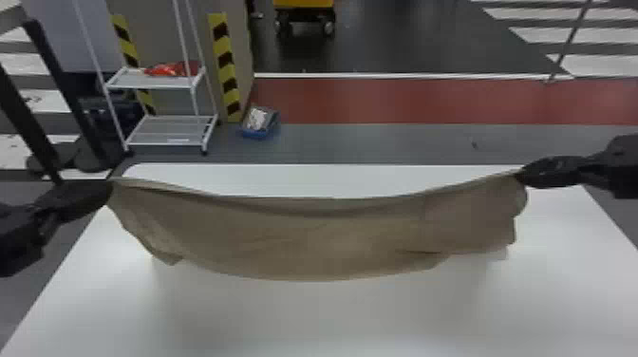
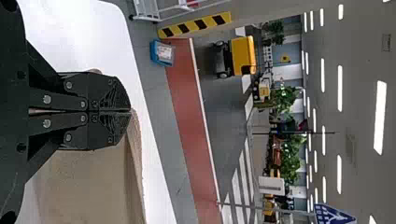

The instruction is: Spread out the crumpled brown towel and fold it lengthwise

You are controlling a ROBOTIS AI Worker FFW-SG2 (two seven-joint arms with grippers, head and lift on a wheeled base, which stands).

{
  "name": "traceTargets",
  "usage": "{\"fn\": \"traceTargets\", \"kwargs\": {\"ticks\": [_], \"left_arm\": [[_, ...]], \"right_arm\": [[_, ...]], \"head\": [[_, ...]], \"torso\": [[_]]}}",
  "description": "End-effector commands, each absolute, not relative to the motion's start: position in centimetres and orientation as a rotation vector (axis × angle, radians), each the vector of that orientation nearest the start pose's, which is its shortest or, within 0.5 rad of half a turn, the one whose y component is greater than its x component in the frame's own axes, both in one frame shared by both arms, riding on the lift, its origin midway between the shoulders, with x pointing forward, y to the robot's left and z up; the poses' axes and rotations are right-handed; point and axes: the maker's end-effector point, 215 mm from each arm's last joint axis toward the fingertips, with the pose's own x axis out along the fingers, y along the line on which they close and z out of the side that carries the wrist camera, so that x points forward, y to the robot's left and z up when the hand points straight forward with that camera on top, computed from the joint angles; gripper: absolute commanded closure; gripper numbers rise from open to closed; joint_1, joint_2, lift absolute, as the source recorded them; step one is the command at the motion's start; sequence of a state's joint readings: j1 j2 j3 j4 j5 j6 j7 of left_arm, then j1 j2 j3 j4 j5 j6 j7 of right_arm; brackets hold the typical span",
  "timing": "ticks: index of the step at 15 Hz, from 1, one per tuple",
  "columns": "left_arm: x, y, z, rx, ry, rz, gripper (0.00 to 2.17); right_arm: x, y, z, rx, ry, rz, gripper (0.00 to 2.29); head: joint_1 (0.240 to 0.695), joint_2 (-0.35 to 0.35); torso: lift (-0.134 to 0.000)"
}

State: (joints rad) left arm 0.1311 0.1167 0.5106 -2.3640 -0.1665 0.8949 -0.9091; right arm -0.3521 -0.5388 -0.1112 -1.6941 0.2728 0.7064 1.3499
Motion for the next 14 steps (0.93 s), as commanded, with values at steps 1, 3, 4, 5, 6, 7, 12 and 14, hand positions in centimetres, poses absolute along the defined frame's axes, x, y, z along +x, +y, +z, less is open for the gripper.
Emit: {"fn": "traceTargets", "kwargs": {"ticks": [1,3,4,5,6,7,12,14], "left_arm": [[46.1,36.8,-25.1,0.112,0.329,-0.272,1.34],[45.6,37.1,-26.3,0.114,0.357,-0.266,1.34],[45.6,37.0,-26.5,0.121,0.363,-0.267,1.34],[45.5,37.0,-26.7,0.12,0.368,-0.266,1.34],[45.7,36.5,-26.9,0.13,0.372,-0.273,1.34],[45.7,36.1,-27.1,0.131,0.38,-0.279,1.34],[45.0,35.2,-28.9,0.135,0.418,-0.3,1.34],[44.7,35.0,-29.3,0.133,0.425,-0.305,1.34]], "right_arm": [[53.5,-33.8,-31.8,-0.58,0.755,0.847,1.41],[52.0,-36.3,-33.9,-0.703,0.849,0.839,1.41],[51.8,-36.7,-34.1,-0.758,0.862,0.856,1.41],[51.3,-37.9,-33.8,-0.811,0.893,0.849,1.41],[51.0,-38.7,-33.5,-0.863,0.914,0.84,1.41],[50.6,-39.7,-33.5,-0.91,0.947,0.823,1.41],[45.2,-38.9,-39.1,-1.005,1.087,0.855,0.56],[44.0,-39.5,-39.8,-0.996,1.126,0.808,0.11]], "head": [[0.644,0.025],[0.683,0.032],[0.695,0.03],[0.695,0.023],[0.695,0.004],[0.695,-0.006],[0.695,-0.05],[0.695,-0.048]], "torso": [[-0.12],[-0.12],[-0.12],[-0.12],[-0.12],[-0.12],[-0.12],[-0.12]]}}
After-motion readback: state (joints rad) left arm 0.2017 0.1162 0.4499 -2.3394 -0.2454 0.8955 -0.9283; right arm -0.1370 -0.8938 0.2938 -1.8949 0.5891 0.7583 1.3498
